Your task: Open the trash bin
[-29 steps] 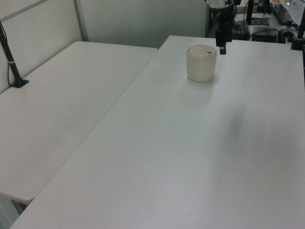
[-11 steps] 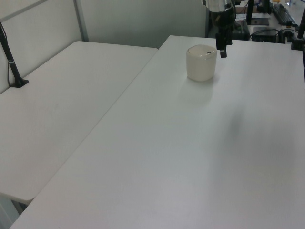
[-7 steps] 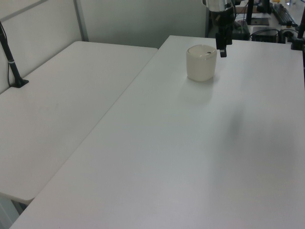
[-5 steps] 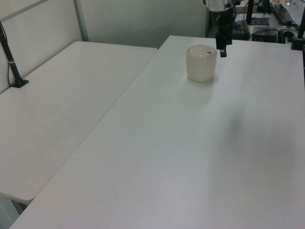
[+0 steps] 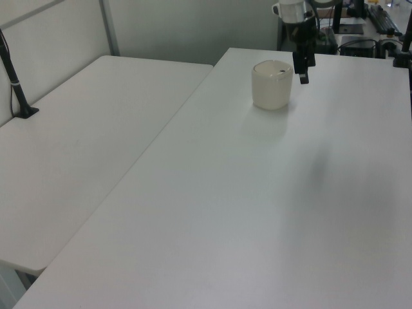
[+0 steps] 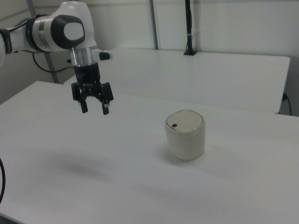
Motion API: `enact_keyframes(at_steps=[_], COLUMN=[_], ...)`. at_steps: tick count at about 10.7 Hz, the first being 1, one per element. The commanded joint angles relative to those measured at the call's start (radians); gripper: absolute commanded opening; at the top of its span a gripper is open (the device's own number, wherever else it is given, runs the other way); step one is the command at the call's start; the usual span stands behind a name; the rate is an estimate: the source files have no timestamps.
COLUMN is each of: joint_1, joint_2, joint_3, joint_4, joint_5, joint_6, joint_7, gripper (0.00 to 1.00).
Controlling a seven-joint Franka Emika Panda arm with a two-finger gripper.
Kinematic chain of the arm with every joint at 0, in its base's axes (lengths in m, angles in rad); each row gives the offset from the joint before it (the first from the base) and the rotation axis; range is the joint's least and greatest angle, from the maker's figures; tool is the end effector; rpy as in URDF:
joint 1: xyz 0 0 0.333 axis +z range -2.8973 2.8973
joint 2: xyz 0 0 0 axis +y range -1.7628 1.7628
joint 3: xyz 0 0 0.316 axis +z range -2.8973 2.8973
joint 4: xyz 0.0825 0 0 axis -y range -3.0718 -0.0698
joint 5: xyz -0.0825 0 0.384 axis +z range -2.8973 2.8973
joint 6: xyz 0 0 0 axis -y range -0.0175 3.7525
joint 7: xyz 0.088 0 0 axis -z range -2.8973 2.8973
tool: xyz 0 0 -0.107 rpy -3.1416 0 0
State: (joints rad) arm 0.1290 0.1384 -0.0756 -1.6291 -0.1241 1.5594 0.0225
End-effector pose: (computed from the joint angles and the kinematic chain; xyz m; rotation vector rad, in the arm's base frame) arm 0.5819 0.0201 0.5188 2.9838 0.0628 -0.3033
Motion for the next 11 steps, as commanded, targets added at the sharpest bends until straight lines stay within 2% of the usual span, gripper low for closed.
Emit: enact_keyframes(at_steps=[1,11], joint_1=[0.011,0.006], joint_2=[-0.025,-0.023], joint_3=[0.002,-0.003], joint_4=[-0.025,-0.002], joint_5=[-0.012,-0.014], joint_6=[-0.013,-0.005], joint_7=[0.002,0.004], gripper=[1.0,1.0])
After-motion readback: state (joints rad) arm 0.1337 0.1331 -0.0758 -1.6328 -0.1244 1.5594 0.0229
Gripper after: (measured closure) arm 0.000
